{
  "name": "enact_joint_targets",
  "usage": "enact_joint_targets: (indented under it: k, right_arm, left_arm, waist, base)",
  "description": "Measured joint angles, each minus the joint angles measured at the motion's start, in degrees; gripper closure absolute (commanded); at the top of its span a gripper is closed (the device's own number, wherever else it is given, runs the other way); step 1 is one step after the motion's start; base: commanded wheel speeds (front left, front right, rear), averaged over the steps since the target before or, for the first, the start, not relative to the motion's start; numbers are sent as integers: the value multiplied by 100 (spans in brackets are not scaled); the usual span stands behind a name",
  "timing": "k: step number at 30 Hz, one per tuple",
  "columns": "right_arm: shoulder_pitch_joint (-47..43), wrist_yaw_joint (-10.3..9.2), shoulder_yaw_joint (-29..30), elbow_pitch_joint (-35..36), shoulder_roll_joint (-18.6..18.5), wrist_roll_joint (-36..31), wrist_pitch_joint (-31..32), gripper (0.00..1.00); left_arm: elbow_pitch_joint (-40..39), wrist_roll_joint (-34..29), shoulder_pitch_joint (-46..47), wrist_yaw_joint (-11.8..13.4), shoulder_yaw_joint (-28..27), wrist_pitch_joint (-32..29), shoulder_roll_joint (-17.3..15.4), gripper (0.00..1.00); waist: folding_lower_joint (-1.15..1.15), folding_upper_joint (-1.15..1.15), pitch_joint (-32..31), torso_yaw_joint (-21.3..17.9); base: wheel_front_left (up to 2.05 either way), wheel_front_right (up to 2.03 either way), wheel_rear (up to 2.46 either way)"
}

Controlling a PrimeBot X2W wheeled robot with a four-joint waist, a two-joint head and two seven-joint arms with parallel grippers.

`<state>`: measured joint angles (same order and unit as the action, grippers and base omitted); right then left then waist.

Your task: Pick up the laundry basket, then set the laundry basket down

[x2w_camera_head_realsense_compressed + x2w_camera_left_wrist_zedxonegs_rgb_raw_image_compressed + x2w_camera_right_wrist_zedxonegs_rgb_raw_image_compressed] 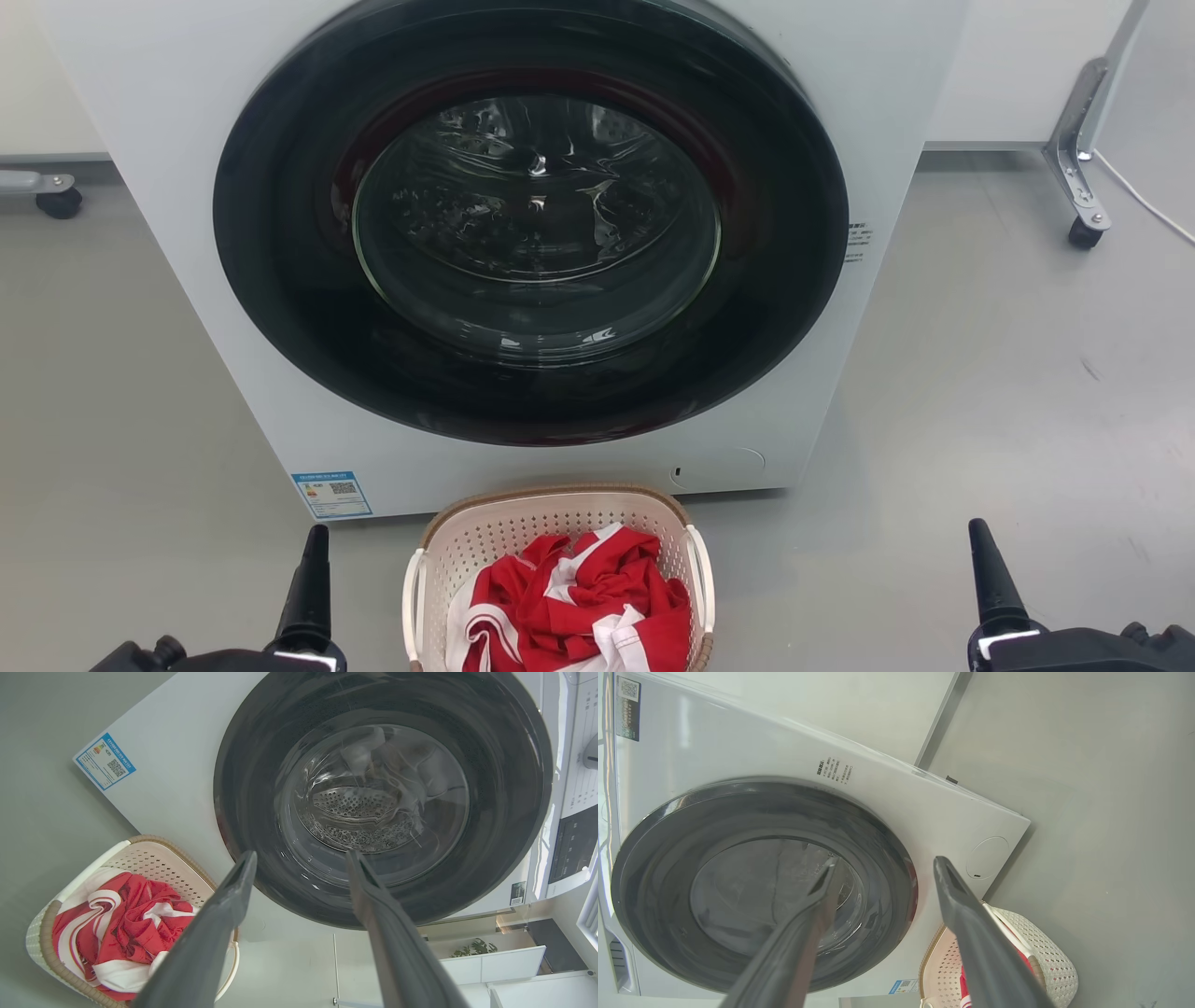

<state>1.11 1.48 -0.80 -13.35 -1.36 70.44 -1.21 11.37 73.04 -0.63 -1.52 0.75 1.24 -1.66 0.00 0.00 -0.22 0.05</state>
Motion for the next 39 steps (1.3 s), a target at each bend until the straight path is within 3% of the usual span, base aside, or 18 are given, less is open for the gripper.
enact_joint_targets:
  k: [24,39]
  right_arm:
    - [-85,-309,-726,411,-185,-2783,-495,0]
    - [-203,-534,-1048,642,-212,-4227,-802,0]
  left_arm:
    - [-464,-3504,-238,312,508,499,-191,0]
    - [-684,-5189,-346,521,721,804,-192,0]
  waist:
    - [0,0,-14,0]
    - [0,0,-13,-8]
  base:
    - [0,0,0]
    - [0,0,0]
